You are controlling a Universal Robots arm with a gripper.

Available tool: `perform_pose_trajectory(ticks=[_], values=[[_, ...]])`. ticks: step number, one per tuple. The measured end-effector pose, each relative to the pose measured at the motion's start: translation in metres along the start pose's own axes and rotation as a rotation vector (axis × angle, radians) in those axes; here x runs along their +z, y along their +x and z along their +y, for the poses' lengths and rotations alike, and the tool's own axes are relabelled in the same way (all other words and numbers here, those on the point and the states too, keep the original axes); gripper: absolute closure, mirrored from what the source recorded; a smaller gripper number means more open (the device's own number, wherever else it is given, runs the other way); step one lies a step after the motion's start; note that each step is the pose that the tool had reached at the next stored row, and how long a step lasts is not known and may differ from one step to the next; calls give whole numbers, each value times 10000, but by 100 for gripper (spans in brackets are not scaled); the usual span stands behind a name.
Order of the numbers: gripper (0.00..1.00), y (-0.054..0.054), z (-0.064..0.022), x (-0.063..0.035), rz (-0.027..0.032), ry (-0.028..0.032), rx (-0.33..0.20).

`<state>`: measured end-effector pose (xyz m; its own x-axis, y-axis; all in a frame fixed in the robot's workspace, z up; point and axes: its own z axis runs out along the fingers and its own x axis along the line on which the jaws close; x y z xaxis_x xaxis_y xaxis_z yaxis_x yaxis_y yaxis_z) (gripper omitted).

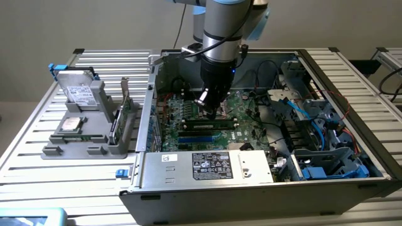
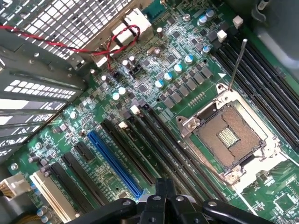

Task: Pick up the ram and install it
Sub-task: 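Press down the ram until it locks into place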

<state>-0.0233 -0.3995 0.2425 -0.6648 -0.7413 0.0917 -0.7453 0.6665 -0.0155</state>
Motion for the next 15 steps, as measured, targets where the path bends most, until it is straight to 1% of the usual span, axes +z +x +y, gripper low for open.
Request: perform_pose_trajectory(ticks=[3, 5, 11, 15], values=[[89, 0, 0, 0, 2, -26, 373], [89, 0, 0, 0, 5, -21, 575], [89, 0, 0, 0, 31, 109, 1094], [89, 0, 0, 0, 6, 160, 1470]])
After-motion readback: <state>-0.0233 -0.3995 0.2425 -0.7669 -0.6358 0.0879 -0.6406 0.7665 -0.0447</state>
